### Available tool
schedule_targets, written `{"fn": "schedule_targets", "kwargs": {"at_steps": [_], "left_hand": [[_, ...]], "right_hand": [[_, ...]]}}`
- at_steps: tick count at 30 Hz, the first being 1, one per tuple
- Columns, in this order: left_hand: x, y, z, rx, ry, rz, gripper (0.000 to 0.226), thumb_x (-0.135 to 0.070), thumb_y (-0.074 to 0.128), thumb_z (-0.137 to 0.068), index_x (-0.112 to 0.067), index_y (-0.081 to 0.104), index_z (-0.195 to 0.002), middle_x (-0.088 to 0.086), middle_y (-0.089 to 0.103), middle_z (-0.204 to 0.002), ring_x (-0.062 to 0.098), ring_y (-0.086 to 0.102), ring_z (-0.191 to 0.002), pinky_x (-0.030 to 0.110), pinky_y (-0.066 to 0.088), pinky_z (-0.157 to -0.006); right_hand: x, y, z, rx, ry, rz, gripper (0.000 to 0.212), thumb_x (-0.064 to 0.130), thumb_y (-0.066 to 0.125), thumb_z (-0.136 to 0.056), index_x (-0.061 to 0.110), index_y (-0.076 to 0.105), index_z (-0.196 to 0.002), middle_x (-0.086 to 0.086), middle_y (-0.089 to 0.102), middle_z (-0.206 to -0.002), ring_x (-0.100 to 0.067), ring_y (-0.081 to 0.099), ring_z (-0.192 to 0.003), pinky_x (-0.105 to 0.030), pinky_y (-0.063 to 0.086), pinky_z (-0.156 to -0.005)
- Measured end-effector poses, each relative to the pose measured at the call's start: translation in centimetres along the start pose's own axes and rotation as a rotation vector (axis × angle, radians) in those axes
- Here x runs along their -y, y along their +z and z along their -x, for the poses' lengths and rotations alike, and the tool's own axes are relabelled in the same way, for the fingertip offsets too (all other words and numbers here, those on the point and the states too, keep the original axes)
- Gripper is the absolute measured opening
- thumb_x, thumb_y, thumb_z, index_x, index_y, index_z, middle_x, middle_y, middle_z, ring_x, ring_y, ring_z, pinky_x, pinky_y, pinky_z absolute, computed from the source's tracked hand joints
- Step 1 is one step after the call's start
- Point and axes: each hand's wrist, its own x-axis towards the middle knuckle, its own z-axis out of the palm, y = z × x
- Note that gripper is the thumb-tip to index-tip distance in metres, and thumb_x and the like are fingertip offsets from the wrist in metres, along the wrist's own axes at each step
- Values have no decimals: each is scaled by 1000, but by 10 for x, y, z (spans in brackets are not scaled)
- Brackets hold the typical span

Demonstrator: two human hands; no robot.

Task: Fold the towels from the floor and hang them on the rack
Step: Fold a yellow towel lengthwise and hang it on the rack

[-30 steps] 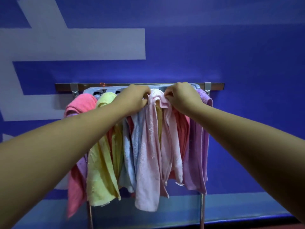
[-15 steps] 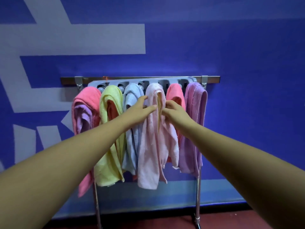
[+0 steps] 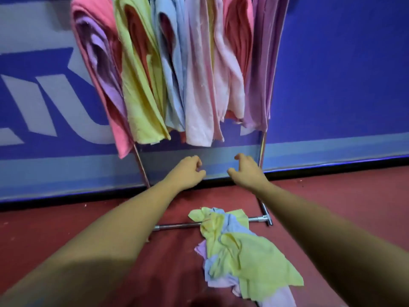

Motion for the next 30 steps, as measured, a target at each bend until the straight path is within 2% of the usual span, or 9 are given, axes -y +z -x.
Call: {"fn": "schedule_targets", "kwargs": {"at_steps": [6,10,13,15,19,24,26,28,30], "left_hand": [[46,126,26,216,-110,57,18,-19,62,-83,-7,64,-96,13,66,-99,28,61,-95,32,45,-82],[80,190,31,310,-216,99,17,-15,61,-83,-4,66,-95,13,68,-95,27,63,-91,32,45,-78],[107,236,26,381,-262,131,11,-18,58,-79,-8,60,-74,12,64,-80,26,61,-78,30,40,-66],[124,265,19,425,-279,109,11,-22,55,-79,-16,52,-70,13,65,-83,29,62,-83,30,37,-65],[143,310,6,462,-317,109,18,-18,61,-86,-6,64,-99,12,66,-103,26,61,-98,28,40,-73],[147,360,-22,536,-256,155,34,-19,63,-88,-8,59,-120,8,63,-118,25,59,-108,28,43,-82],[149,381,-24,599,-226,254,47,-18,63,-85,-19,54,-131,1,60,-124,22,58,-117,28,45,-93],[153,402,-17,688,-193,306,60,-12,62,-83,-25,49,-140,2,58,-129,25,57,-121,27,43,-98],[155,416,-7,695,-212,310,63,-1,63,-85,-16,47,-144,9,58,-131,28,57,-118,21,39,-91]], "right_hand": [[-76,84,19,158,132,26,51,32,59,-88,7,49,-132,-18,50,-131,-37,51,-124,-47,41,-105],[-120,132,21,255,184,32,49,25,58,-87,6,50,-131,-18,50,-129,-38,54,-119,-47,43,-103],[-153,166,16,336,223,92,42,21,57,-88,5,53,-126,-15,52,-124,-36,56,-113,-41,47,-94],[-177,187,12,390,265,112,40,20,58,-87,5,54,-124,-14,53,-124,-35,56,-115,-40,47,-93],[-217,222,4,483,346,158,43,19,62,-87,4,53,-126,-15,49,-129,-33,58,-112,-38,49,-90],[-252,266,-4,530,401,173,55,21,60,-89,6,43,-140,-14,48,-136,-33,55,-122,-36,46,-94],[-262,281,-2,564,361,222,33,21,53,-92,7,55,-122,-12,61,-118,-29,60,-112,-33,44,-88],[-265,287,1,568,318,244,8,14,52,-91,14,60,-89,-7,63,-96,-24,60,-94,-29,42,-73],[-268,290,1,524,309,184,27,9,56,-85,23,47,-64,3,55,-72,-19,53,-72,-25,33,-55]]}}
